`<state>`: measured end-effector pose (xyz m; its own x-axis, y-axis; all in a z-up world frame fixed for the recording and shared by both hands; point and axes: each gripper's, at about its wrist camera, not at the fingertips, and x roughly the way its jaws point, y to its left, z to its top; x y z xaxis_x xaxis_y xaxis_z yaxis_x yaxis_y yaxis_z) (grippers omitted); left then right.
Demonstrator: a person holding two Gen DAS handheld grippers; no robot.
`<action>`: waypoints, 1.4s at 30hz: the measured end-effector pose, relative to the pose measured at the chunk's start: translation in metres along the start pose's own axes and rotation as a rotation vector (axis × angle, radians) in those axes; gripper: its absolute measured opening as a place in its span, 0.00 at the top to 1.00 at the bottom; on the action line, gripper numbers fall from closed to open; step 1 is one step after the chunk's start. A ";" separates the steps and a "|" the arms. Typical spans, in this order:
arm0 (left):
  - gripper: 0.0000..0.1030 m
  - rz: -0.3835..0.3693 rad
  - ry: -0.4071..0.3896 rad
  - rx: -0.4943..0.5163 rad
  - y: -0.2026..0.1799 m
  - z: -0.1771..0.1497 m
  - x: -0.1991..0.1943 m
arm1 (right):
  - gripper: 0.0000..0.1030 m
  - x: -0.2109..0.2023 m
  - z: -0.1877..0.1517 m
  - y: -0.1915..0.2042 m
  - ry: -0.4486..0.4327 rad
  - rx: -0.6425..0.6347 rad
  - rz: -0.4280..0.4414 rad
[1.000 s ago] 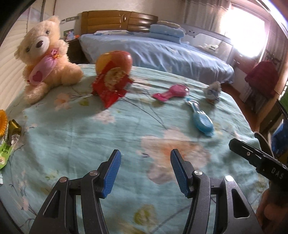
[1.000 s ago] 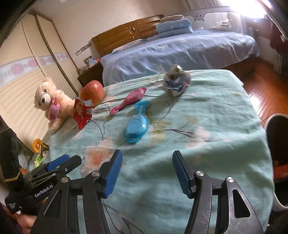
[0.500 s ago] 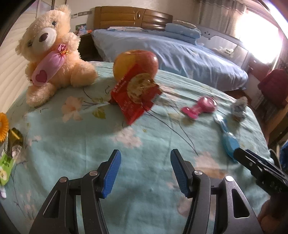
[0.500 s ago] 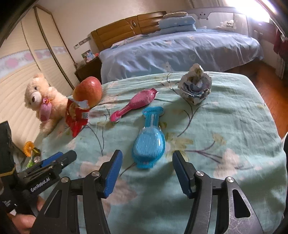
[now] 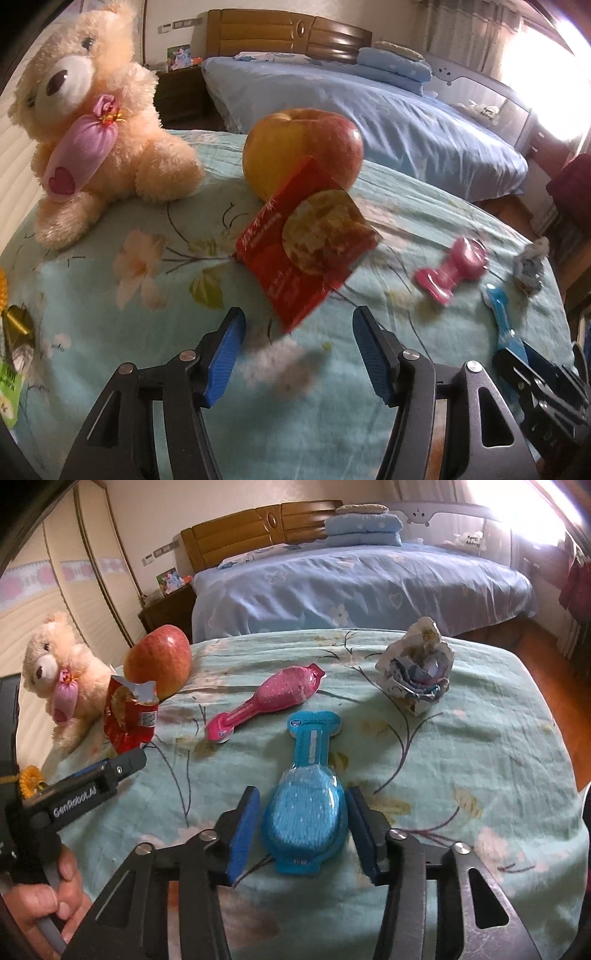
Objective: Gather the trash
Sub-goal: 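Grasp the blue bottle-shaped item with the right tool while the left tool grasps the red snack bag, then carry the blue item and red snack bag over the bin with both tools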
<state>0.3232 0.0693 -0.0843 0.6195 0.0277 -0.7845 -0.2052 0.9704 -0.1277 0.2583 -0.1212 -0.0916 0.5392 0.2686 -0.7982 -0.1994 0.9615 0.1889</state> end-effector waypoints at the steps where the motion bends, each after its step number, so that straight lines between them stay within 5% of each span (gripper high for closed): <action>1: 0.42 0.003 0.001 -0.003 0.000 0.001 0.002 | 0.57 0.001 0.001 0.001 0.001 -0.004 -0.004; 4: 0.43 0.003 -0.003 -0.012 0.000 0.006 0.007 | 0.58 0.002 0.001 0.001 0.000 -0.007 -0.002; 9: 0.78 -0.012 -0.008 -0.003 -0.003 0.009 0.011 | 0.61 0.001 0.001 -0.002 -0.004 0.009 0.015; 15: 0.92 -0.049 -0.022 0.010 -0.003 0.007 0.007 | 0.62 -0.001 0.001 -0.005 -0.009 0.021 0.037; 42: 0.94 -0.225 -0.001 0.178 -0.070 -0.073 -0.074 | 0.62 -0.070 -0.035 -0.062 -0.070 0.124 0.069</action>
<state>0.2360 -0.0180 -0.0616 0.6349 -0.1929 -0.7481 0.0737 0.9790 -0.1899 0.2041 -0.2016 -0.0682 0.5847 0.3331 -0.7397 -0.1375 0.9393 0.3143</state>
